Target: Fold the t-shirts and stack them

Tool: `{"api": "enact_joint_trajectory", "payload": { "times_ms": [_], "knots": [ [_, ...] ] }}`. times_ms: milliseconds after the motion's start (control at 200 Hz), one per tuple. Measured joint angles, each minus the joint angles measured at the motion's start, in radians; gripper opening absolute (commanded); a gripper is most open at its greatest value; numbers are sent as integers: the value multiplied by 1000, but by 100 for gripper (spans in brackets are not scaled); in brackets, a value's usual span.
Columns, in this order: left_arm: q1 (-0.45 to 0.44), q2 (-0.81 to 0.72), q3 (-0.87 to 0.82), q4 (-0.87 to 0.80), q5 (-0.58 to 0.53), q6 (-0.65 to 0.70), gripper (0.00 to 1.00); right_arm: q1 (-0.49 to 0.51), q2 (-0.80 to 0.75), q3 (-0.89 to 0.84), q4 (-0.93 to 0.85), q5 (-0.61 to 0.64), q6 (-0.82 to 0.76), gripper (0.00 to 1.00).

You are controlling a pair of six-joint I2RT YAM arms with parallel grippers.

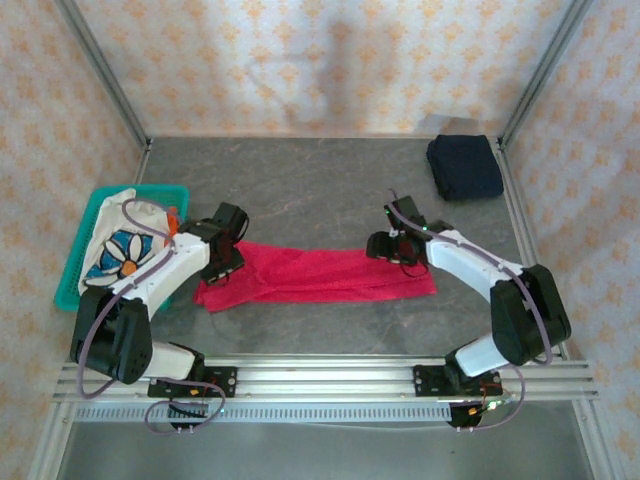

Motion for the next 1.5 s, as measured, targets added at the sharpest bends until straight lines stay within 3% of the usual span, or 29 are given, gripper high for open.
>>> {"api": "enact_joint_trajectory", "payload": {
  "times_ms": [200,385,520,701,911,951,1051,1501],
  "knots": [
    [-5,-151,-53,-67,-82,-53,66,142,72,56,90,-64,-13,65],
    [-5,-263,-169,-105,-92,-154,71,298,200,186,156,-117,-85,65],
    [-4,-366,-264,-119,-87,-240,69,393,302,283,206,-165,-145,65],
    [63,-423,-325,-76,-33,-292,68,500,495,451,248,-200,-203,55],
    [95,-422,-330,-40,7,-294,68,518,640,565,264,-224,-203,34],
    [95,-421,-330,-38,10,-294,68,517,657,581,264,-227,-202,27],
    [97,-420,-332,-26,31,-294,68,515,688,611,264,-235,-198,0],
    [106,-447,-378,166,144,-357,68,515,640,620,261,-191,-206,0]
  ]
}}
